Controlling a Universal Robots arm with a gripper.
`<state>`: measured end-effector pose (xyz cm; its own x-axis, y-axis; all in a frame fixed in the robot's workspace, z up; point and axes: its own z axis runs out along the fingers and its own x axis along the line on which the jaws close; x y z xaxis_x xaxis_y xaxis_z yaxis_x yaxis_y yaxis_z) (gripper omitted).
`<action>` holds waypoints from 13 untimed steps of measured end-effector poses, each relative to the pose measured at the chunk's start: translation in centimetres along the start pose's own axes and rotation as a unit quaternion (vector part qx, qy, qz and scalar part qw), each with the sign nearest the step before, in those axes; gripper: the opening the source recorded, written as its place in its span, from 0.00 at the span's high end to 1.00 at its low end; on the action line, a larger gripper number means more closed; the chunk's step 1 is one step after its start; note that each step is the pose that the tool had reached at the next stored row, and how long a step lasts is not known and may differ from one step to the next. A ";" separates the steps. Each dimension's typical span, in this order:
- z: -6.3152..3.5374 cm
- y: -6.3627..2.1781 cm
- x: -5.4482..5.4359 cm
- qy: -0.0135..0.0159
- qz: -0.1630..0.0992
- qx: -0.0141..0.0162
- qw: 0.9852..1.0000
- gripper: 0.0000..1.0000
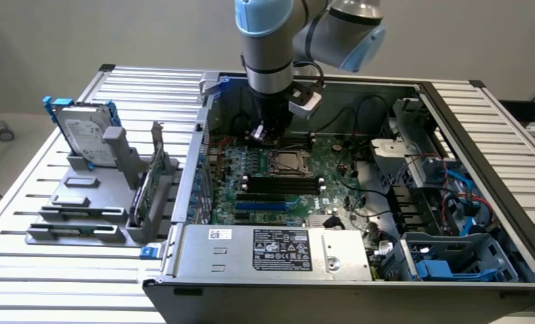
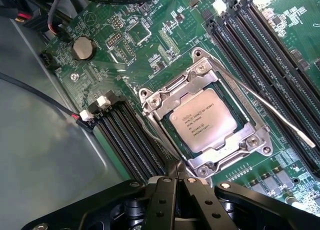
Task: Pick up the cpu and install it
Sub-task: 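Install the first cpu locking lever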
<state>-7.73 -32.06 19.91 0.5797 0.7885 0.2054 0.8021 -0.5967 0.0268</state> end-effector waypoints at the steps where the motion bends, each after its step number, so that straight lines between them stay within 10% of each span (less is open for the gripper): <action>1: 0.01 -0.01 0.0 0.000 0.000 0.000 1.000 0.89; 13: 0.13 0.32 0.3 0.000 0.000 0.000 1.000 0.89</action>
<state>-7.27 -31.98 19.85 0.5797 0.7884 0.2056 0.8020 -0.5967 0.0267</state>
